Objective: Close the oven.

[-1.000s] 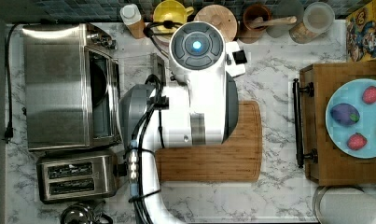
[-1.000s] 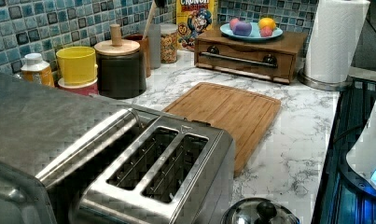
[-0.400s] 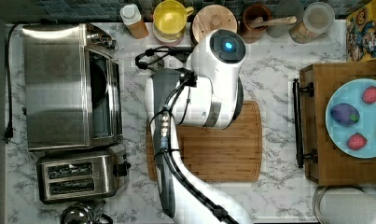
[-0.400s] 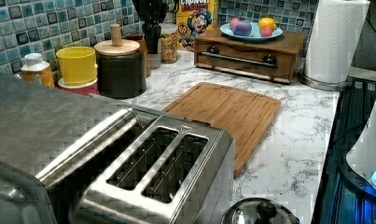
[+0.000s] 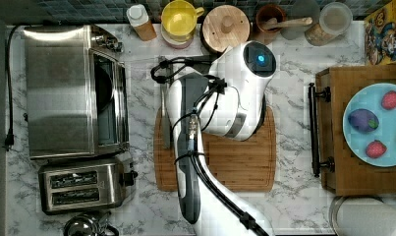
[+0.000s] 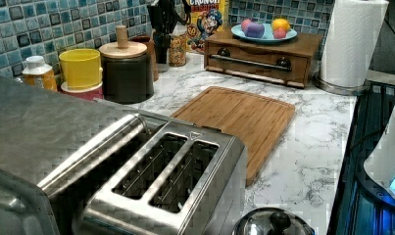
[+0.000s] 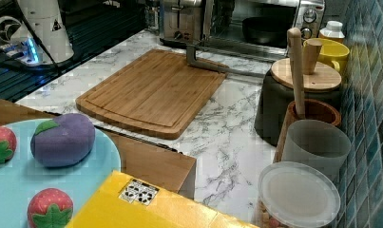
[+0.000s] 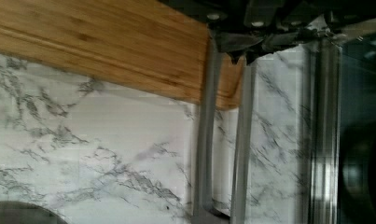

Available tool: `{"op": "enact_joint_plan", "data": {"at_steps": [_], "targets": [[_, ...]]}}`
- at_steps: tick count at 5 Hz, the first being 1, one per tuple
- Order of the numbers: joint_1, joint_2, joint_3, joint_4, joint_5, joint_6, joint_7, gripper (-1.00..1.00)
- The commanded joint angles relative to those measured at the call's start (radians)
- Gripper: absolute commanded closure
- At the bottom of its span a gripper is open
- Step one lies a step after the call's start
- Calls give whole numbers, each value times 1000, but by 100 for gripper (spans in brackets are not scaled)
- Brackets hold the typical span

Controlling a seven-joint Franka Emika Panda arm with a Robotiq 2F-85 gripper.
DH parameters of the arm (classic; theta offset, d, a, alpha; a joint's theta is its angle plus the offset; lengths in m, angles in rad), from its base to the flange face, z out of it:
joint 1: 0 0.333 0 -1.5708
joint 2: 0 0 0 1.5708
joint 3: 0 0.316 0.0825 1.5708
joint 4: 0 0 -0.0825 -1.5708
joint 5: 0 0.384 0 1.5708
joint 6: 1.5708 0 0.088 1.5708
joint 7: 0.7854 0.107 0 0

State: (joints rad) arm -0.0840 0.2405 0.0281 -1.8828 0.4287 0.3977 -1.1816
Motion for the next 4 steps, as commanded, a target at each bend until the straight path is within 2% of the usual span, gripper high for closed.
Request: {"op": "enact_joint_plan", "data": {"at_steps": [1, 2, 4], "targets": [[-30, 116, 20, 67, 143, 34, -104, 100], [-32, 169, 5, 87, 142, 58, -70, 100], [-62, 221, 19, 138, 235, 15, -131, 100]]}}
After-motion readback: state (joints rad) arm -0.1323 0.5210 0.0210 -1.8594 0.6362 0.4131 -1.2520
